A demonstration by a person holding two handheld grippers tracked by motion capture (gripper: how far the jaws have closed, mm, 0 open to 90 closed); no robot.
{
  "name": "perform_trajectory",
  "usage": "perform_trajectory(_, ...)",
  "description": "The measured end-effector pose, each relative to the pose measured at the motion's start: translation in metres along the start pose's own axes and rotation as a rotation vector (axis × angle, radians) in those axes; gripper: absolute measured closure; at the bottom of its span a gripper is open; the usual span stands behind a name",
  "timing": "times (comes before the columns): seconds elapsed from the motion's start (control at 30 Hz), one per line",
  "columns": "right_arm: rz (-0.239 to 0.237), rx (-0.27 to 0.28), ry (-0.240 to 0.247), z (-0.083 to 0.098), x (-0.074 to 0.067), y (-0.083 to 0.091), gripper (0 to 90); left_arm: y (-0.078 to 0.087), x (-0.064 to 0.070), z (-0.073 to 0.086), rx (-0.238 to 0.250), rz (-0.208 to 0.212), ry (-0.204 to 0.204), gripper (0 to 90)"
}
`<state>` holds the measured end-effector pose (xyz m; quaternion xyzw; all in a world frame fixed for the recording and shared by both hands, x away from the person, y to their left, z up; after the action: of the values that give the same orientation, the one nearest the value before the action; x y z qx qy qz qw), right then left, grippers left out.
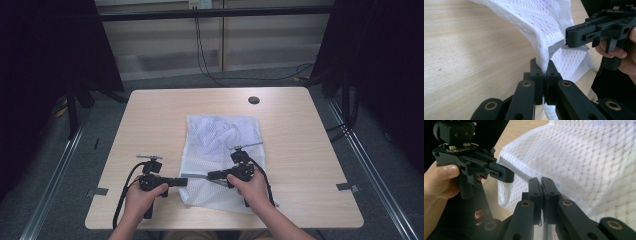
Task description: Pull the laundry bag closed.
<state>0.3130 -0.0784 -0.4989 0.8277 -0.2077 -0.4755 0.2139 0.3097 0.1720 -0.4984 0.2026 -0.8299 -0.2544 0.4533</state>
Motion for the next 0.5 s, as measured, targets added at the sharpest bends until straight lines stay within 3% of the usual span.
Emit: perform_trajectory(0.5,0.002,0.0,0.001,0.0015,0.0015,0.0035,86.9,-0.0004,0.0001,0.0001,-0.007,0.005,0.001,88.1)
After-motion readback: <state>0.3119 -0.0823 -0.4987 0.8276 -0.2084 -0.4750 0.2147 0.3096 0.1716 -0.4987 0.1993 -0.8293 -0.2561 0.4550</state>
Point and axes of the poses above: each handheld gripper's, and its own axes: y roughly backward along the jaws, z roughly out of its underside, x roughly to its right, the point moved 3 cm from there along -y, roughly forward along the jaws, and after that the axes turned 4 degrees about -x, right-handed, at the moved point
